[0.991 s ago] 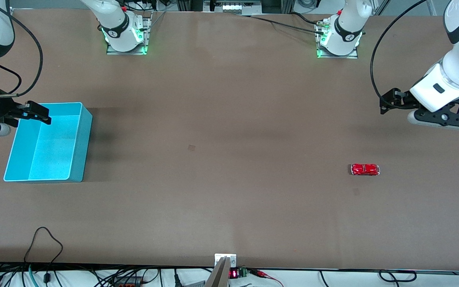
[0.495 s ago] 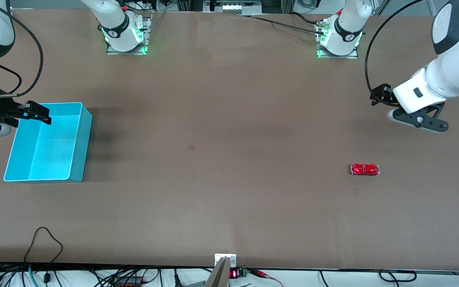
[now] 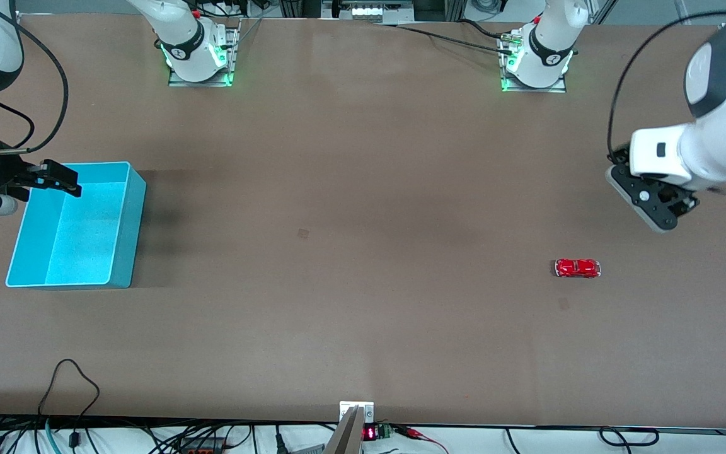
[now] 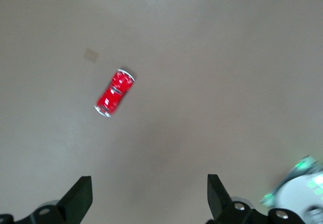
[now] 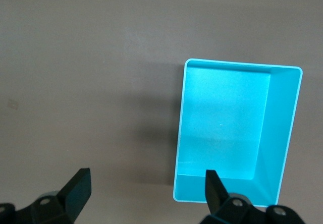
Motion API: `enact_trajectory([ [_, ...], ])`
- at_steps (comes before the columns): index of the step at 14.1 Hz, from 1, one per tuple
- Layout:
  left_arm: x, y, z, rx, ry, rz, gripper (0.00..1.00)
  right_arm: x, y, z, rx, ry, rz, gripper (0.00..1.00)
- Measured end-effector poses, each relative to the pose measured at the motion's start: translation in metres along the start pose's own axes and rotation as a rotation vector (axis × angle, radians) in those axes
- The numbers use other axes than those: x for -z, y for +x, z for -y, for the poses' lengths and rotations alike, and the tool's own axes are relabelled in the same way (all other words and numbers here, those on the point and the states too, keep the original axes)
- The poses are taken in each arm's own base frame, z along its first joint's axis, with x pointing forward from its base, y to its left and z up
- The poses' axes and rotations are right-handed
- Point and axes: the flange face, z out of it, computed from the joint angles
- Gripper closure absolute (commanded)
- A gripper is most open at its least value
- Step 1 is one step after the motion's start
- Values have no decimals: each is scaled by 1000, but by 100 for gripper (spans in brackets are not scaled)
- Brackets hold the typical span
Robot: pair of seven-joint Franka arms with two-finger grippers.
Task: Wind red beetle toy and store in blue box
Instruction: 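Move the left gripper down over the red beetle car, then close the left gripper on the red beetle car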
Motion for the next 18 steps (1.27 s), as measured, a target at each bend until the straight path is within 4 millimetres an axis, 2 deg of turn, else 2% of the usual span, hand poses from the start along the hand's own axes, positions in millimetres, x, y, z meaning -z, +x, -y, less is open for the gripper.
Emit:
enact_trajectory([
  [4, -82, 7, 60, -223, 38, -34, 0, 0, 0, 0, 1, 0, -1, 0],
  [7, -147, 17, 81, -322, 44, -32, 0, 0, 0, 0, 0, 0, -1, 0],
  [11, -212, 17, 85, -419, 97, -22, 0, -1, 0, 0, 0, 0, 0, 0],
  [15, -256, 10, 74, -467, 152, -54, 2, -1, 0, 0, 0, 0, 0, 0],
  [18, -274, 8, 68, -475, 170, -67, 26, -1, 0, 0, 0, 0, 0, 0],
])
